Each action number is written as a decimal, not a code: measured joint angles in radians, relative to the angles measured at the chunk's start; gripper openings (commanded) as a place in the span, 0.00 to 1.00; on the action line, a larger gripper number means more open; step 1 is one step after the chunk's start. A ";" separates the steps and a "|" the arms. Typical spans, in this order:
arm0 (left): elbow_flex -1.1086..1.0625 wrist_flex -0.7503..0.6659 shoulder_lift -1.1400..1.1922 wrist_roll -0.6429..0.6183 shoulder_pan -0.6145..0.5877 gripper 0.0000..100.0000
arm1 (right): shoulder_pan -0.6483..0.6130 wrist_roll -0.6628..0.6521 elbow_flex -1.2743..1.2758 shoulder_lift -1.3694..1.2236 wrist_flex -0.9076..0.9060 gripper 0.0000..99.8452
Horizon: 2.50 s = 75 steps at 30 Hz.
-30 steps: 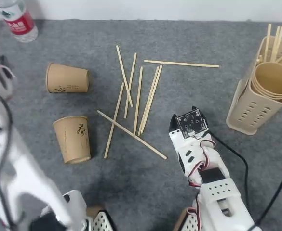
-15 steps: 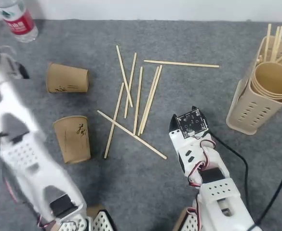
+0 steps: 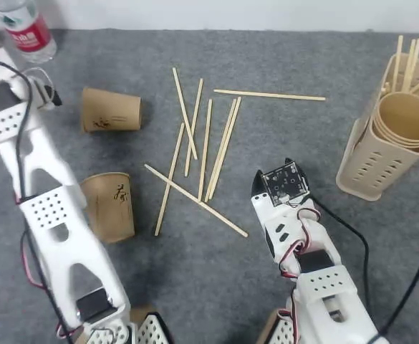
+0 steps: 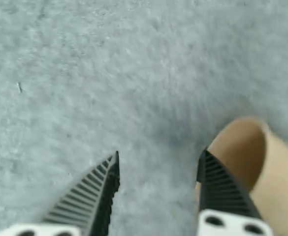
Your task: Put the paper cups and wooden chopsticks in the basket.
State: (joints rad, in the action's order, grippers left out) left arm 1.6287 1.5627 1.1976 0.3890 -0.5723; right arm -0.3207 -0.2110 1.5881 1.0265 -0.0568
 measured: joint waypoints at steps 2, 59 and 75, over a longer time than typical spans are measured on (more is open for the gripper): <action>0.006 -0.035 0.021 -0.031 0.006 0.25 | 0.000 0.000 0.000 0.000 0.000 0.21; 0.018 0.107 0.028 -0.354 0.568 0.13 | 0.000 -0.063 0.000 0.000 0.000 0.21; 0.018 0.103 -0.014 -0.358 0.597 0.04 | 0.000 -0.063 0.000 0.000 0.000 0.21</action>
State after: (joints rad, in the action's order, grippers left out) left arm 1.6471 1.6655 1.1838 0.0315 0.0245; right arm -0.3207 -0.2739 1.5881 1.0265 -0.0568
